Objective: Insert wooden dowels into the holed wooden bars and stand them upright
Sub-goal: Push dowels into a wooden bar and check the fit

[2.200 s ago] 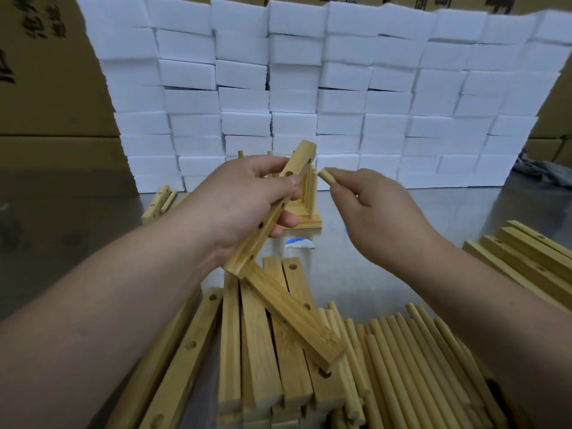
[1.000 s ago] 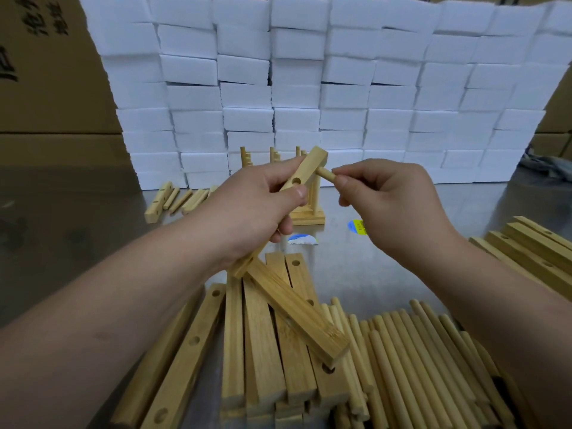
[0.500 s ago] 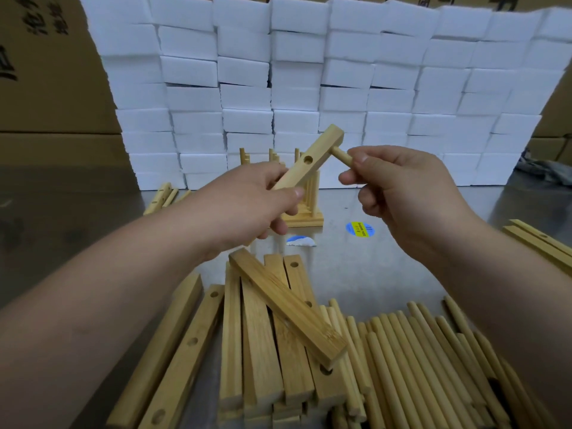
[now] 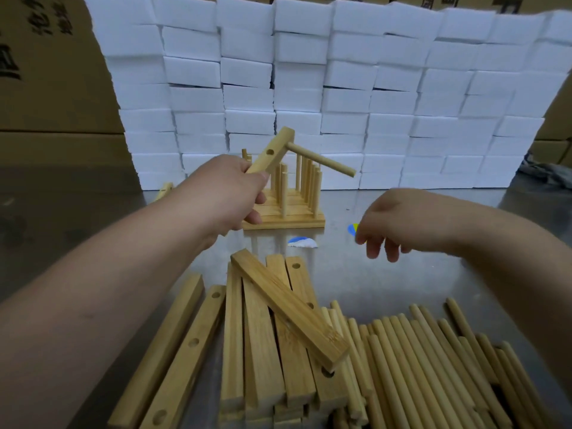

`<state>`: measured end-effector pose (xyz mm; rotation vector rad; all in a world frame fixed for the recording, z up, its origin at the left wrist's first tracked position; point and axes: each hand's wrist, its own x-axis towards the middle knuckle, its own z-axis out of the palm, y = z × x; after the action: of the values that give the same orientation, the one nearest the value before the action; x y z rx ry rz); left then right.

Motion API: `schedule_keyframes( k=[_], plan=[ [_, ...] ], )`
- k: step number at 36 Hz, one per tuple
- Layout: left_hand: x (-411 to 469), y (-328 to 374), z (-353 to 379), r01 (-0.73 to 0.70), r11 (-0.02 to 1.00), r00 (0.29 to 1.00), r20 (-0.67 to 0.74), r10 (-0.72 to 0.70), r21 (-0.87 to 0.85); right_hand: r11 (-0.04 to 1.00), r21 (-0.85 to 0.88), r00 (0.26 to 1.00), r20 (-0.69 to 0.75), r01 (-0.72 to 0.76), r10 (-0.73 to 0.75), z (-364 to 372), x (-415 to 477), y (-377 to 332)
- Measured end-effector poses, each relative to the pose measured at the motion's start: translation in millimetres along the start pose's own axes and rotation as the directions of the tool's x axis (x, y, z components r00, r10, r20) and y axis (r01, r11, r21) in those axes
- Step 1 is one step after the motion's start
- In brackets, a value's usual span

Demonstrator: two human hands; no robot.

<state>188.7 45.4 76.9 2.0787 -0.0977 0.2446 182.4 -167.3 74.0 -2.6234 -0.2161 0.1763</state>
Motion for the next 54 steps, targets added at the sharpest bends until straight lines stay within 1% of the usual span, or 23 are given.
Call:
schedule_keyframes(
  k=[3,5,6,8,16,18,21,23,24,26,28,29,30,33,35,41,47,50,52,54],
  plan=[
    [1.2,0.0,-0.5,0.012,0.999,1.000,-0.013,-0.013,-0.043,0.979,-0.188,0.978,0.205,0.078,-0.038,17.2,-1.3,-4.9],
    [1.9,-1.2,2.0,0.032,0.998,0.999,-0.010,-0.033,-0.052,0.955,-0.278,0.955,0.296,0.104,-0.018,31.3,-0.6,-8.1],
    [2.3,-2.1,3.6,0.043,0.997,0.999,-0.008,-0.043,-0.059,0.949,-0.293,0.945,0.326,0.115,-0.013,37.2,0.5,-8.6],
    [3.2,-3.6,6.0,0.058,0.996,0.998,-0.006,-0.058,-0.065,0.945,-0.300,0.939,0.344,0.130,-0.020,45.3,2.4,-8.2],
    [-0.1,-4.1,8.6,0.041,0.997,0.999,0.035,-0.038,-0.071,0.948,-0.270,0.947,0.313,0.167,-0.078,54.9,2.6,-10.6],
    [-0.1,-4.5,9.4,0.037,0.996,0.999,0.038,-0.034,-0.076,0.937,-0.301,0.957,0.275,0.176,-0.091,54.5,2.7,-10.8],
    [0.9,-5.5,10.0,0.047,0.994,0.999,0.030,-0.045,-0.099,0.931,-0.328,0.982,0.154,0.159,-0.113,45.0,4.7,-9.8],
    [1.0,-5.4,9.9,0.062,0.988,0.998,0.031,-0.059,-0.139,0.953,-0.265,0.989,0.015,0.144,-0.145,33.2,6.7,-8.6],
    [1.0,-5.2,9.6,0.077,0.983,0.997,0.037,-0.071,-0.165,0.966,-0.212,0.982,-0.086,0.149,-0.170,26.9,7.5,-8.3],
    [0.9,-3.9,8.6,0.114,0.967,0.993,0.055,-0.104,-0.227,0.981,-0.043,0.924,-0.328,0.192,-0.195,14.8,7.5,-8.2],
    [1.0,-3.5,8.0,0.151,0.946,0.988,0.080,-0.134,-0.288,0.939,0.177,0.834,-0.528,0.294,-0.161,7.2,5.8,-9.0],
    [1.0,-3.4,8.1,0.167,0.934,0.985,0.095,-0.144,-0.316,0.900,0.260,0.796,-0.589,0.348,-0.138,5.4,4.7,-10.4],
    [0.7,-3.4,8.2,0.181,0.922,0.982,0.111,-0.152,-0.343,0.862,0.325,0.773,-0.623,0.390,-0.115,5.2,4.0,-12.2],
    [-1.2,-2.1,8.9,0.216,0.884,0.974,0.153,-0.167,-0.415,0.777,0.444,0.764,-0.641,0.446,-0.073,13.0,3.5,-17.8],
    [-1.9,-1.1,9.1,0.227,0.863,0.972,0.160,-0.173,-0.451,0.762,0.460,0.763,-0.643,0.455,-0.067,20.2,4.2,-20.1],
    [-2.3,0.5,9.6,0.239,0.819,0.970,0.172,-0.173,-0.522,0.760,0.430,0.702,-0.711,0.488,-0.048,29.9,4.6,-21.5],
    [-5.0,3.9,10.1,0.220,0.810,0.973,0.182,-0.142,-0.543,0.805,0.391,0.685,-0.728,0.446,-0.026,30.1,5.4,-19.0],
    [-5.3,4.0,10.1,0.211,0.814,0.975,0.180,-0.133,-0.541,0.869,0.283,0.678,-0.731,0.406,-0.078,30.7,5.2,-18.1],
    [-5.3,3.7,10.2,0.203,0.821,0.976,0.176,-0.127,-0.533,0.911,0.155,0.681,-0.713,0.383,-0.165,32.5,5.2,-17.5],
    [-5.2,3.6,10.2,0.193,0.830,0.977,0.176,-0.116,-0.524,0.919,0.030,0.679,-0.684,0.393,-0.268,35.7,4.0,-17.8]
  ],
)
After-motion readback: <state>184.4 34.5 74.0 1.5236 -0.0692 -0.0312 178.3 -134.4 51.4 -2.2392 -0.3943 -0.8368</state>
